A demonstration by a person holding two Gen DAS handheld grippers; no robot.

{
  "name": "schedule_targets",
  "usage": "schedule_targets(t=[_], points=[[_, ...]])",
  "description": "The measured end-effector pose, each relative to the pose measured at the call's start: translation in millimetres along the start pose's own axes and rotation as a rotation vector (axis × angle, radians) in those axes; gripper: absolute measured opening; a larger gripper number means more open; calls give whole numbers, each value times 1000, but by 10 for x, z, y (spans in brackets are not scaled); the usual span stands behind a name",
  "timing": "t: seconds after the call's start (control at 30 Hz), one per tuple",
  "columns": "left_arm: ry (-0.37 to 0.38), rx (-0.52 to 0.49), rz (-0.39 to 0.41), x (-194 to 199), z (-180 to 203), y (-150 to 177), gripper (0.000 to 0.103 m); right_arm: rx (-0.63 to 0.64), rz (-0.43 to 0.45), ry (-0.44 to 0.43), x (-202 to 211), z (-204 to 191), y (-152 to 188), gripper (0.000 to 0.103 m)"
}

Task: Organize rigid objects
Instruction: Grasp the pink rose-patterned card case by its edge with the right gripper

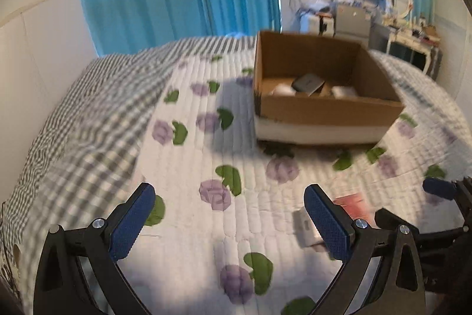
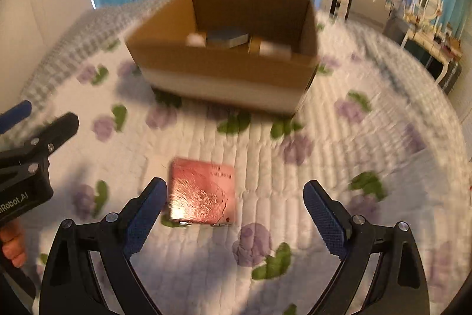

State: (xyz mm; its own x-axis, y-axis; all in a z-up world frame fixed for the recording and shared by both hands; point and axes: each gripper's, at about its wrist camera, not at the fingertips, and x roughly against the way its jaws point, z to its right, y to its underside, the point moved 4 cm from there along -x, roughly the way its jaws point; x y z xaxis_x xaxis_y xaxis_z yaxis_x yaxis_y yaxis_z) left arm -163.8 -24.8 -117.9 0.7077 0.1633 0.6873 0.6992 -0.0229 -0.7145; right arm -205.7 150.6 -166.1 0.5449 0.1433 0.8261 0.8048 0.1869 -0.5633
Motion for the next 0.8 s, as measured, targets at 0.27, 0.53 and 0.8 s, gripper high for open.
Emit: schedule_targets(t=[0.27,0.53,0.8], points=[[-4,-22,-52,-279,6,204,103,91,-64,-64,-263,-280,146,84],[2,-3,-49,-252,-20,249,103,149,-77,-4,-301,-362,228,30],[9,-2,-66,-280,3,288,103,64,25,70,-86,-95,86,16]])
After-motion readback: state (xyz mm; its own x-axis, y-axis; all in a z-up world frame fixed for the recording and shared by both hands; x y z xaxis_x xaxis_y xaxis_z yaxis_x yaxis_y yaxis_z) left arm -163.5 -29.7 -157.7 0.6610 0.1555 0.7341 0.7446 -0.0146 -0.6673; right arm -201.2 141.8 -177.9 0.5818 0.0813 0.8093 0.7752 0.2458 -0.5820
